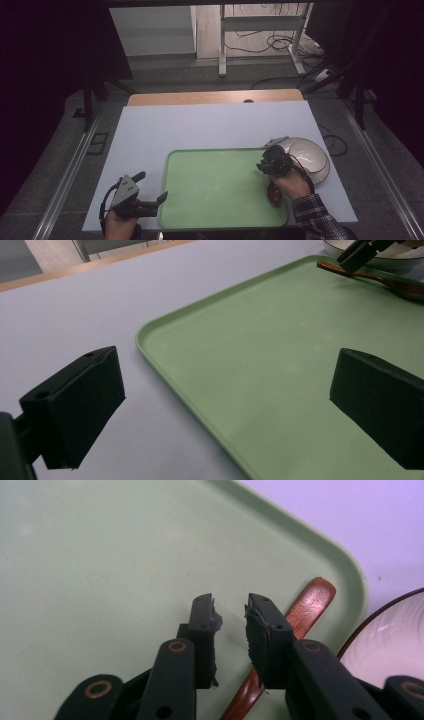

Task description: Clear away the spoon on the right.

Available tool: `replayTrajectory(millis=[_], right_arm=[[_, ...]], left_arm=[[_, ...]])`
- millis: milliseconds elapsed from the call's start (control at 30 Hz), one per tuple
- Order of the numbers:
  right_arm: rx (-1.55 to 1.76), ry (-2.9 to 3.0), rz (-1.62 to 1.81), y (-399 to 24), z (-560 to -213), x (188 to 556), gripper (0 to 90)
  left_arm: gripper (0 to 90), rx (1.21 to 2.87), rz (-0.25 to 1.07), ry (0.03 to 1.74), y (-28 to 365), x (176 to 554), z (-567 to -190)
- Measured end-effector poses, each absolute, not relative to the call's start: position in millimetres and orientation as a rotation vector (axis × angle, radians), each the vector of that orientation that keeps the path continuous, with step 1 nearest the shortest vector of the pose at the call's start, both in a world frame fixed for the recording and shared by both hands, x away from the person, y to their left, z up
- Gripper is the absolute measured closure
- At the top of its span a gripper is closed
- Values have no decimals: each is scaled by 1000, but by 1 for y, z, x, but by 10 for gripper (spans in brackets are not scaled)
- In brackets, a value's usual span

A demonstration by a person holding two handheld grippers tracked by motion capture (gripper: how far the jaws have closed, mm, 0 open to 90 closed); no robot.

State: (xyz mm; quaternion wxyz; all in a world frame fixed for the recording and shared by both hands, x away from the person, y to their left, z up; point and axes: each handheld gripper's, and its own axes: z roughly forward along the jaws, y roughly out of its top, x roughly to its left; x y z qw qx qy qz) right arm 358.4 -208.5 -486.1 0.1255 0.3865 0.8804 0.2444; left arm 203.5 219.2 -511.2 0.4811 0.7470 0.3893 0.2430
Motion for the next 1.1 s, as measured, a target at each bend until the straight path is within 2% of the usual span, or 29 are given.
replayTrajectory(millis=[400,933,1100], right_arm=[[1078,2540,795,-211,-477,351,591],[1054,2489,917,-219,-471,347,276],[1035,2483,939,-222,-467,344,230]], left_arm=[[10,1815,589,953,219,203,-511],[10,1817,592,952,220,203,-511],[10,1817,592,952,220,203,-511]])
